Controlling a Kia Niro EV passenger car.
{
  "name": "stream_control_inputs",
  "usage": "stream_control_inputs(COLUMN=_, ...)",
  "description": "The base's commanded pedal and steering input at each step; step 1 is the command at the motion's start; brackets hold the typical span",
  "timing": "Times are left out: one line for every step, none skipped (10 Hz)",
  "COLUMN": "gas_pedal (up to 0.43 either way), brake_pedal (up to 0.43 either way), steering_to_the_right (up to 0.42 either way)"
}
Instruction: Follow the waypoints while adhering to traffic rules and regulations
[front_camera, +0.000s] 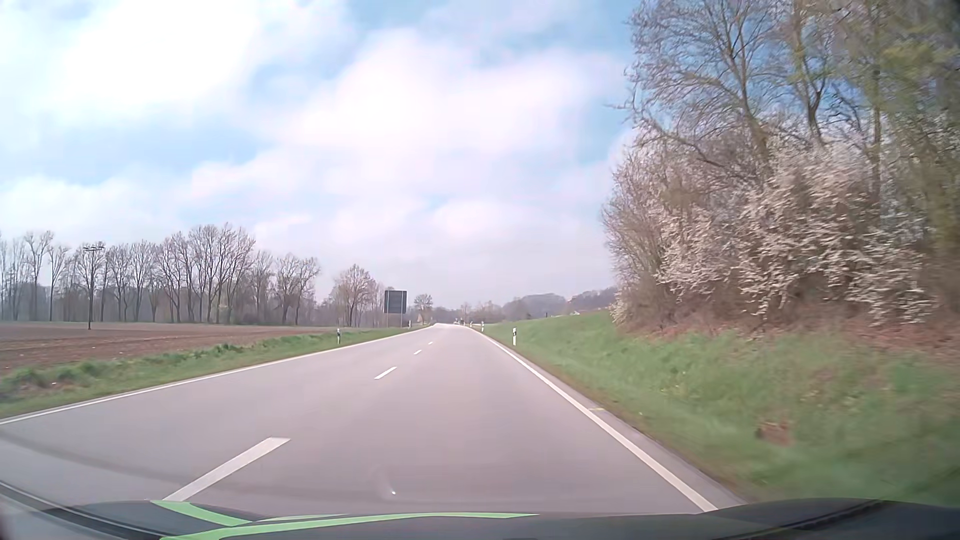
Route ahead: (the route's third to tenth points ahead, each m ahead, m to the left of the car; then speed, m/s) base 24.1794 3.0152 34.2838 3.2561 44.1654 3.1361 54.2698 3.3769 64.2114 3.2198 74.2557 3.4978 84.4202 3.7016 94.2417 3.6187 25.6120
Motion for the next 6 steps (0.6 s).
stream_control_inputs(gas_pedal=0.22, brake_pedal=0.0, steering_to_the_right=-0.003)
stream_control_inputs(gas_pedal=0.22, brake_pedal=0.0, steering_to_the_right=-0.003)
stream_control_inputs(gas_pedal=0.22, brake_pedal=0.0, steering_to_the_right=-0.003)
stream_control_inputs(gas_pedal=0.22, brake_pedal=0.0, steering_to_the_right=-0.003)
stream_control_inputs(gas_pedal=0.228, brake_pedal=0.0, steering_to_the_right=-0.003)
stream_control_inputs(gas_pedal=0.228, brake_pedal=0.0, steering_to_the_right=-0.003)
